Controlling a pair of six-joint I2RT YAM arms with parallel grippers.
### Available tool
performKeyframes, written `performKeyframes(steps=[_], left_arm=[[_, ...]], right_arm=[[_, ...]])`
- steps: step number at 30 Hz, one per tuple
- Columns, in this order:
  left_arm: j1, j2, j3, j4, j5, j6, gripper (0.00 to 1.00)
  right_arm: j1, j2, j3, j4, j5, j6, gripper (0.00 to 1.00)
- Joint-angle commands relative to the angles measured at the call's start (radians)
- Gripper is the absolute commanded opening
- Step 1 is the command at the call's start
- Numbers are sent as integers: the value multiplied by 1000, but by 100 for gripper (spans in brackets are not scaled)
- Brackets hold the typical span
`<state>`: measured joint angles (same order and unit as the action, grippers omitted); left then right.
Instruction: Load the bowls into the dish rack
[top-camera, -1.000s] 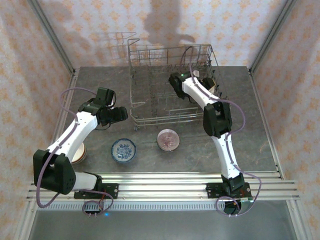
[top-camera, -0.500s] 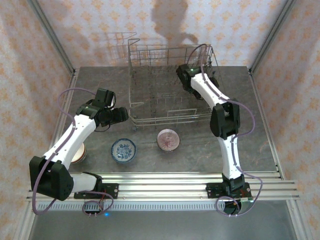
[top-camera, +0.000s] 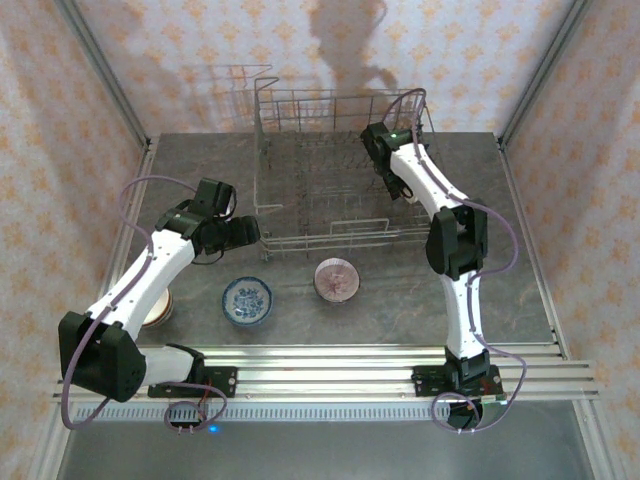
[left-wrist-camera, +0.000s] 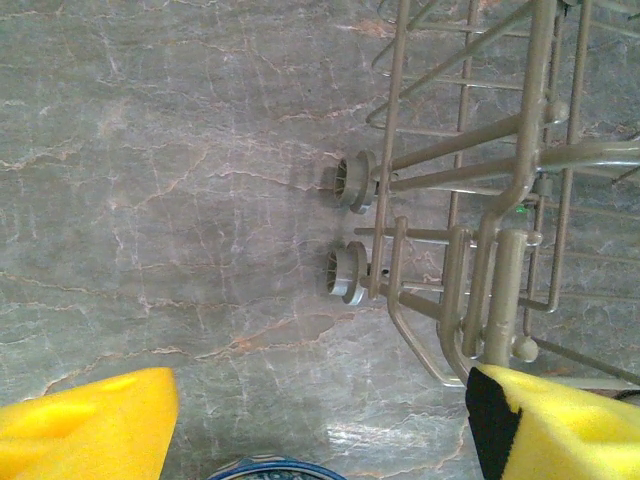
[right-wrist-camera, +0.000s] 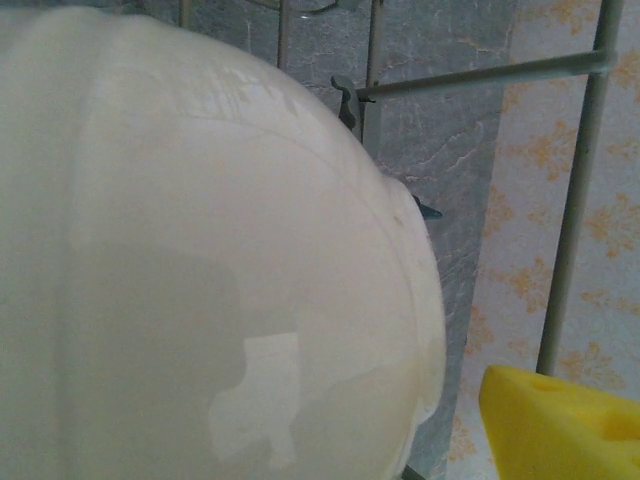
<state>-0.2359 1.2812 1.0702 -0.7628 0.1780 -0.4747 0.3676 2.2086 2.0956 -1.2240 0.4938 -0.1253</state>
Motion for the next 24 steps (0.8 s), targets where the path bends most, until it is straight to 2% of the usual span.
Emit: performKeyframes(steps=[1,4,10,16,24], left_arm=[[-12,-20,-3,-23,-21,-20,78],[-12,-17,-4,-21,-20,-19,78],[-13,0,3,-11,-17,-13,78],[-13,35,24,-25,-3,-2,78],[-25,58,56,-32,-11,4,78]], right_arm=[[29,-40,-34,17,-155,-23,82],[30,-52,-69,28,-160,-48,83],[29,-87,-157,119,-254,-75,86],[28,-100,-135,169,-305,-50,88],[2,-44,2,97,-341,72,89]])
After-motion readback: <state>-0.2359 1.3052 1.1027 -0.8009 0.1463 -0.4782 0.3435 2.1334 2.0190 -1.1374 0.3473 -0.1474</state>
